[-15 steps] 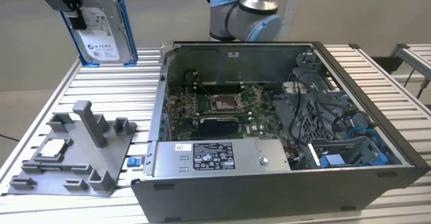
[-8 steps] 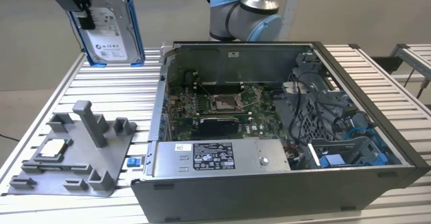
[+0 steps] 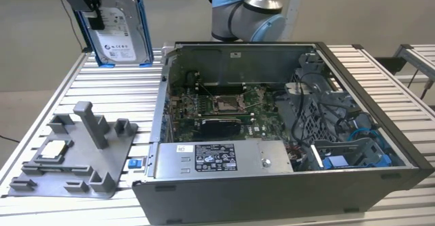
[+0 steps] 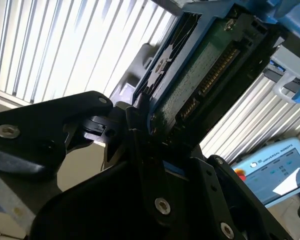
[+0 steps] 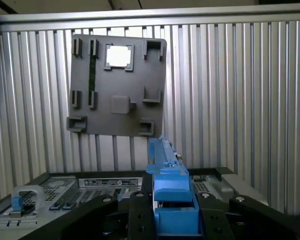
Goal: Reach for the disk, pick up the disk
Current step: 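Pick up the disk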
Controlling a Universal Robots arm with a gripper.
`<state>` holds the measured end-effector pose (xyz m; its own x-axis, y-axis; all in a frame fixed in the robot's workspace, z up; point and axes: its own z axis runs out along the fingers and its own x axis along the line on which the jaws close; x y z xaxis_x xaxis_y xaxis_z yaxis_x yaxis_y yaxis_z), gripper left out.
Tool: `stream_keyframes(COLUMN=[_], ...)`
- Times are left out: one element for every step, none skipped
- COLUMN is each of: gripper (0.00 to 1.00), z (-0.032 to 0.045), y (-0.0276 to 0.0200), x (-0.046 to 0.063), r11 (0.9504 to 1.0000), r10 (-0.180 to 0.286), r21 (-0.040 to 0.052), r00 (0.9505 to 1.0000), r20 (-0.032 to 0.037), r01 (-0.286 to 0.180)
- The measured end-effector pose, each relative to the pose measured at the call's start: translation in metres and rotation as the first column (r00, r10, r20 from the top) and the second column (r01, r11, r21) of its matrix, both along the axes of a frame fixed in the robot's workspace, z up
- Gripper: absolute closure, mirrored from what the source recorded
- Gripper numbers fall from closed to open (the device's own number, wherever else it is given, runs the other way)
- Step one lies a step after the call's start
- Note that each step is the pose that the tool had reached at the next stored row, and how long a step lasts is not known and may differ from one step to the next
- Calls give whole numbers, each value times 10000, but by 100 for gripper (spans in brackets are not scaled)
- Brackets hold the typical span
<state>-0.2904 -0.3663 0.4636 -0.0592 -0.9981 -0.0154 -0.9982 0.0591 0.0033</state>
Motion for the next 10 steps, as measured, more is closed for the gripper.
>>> stream_keyframes(gripper=[100, 100, 100, 100, 100, 100, 100, 100, 100, 100], z=[0, 0, 0, 0, 0, 0, 0, 0, 0, 0], y=[-1, -2, -3, -4, -5, -6, -7, -8, -9, -10], x=[23, 47, 68, 93, 116, 141, 165, 188, 213, 237], r11=[10000, 10000, 10000, 10000, 10000, 10000, 10000, 10000, 10000, 10000], r10=[2, 4, 6, 8, 10, 13, 14, 16, 18, 19], r21=[0, 0, 0, 0, 0, 0, 0, 0, 1, 0], r00=[10000, 10000, 10000, 10000, 10000, 10000, 10000, 10000, 10000, 10000], r20=[-1, -4, -5, -7, -8, -11, -12, -14, -15, -17], r01=[-2, -4, -6, -8, -10, -13, -14, -16, -18, -19])
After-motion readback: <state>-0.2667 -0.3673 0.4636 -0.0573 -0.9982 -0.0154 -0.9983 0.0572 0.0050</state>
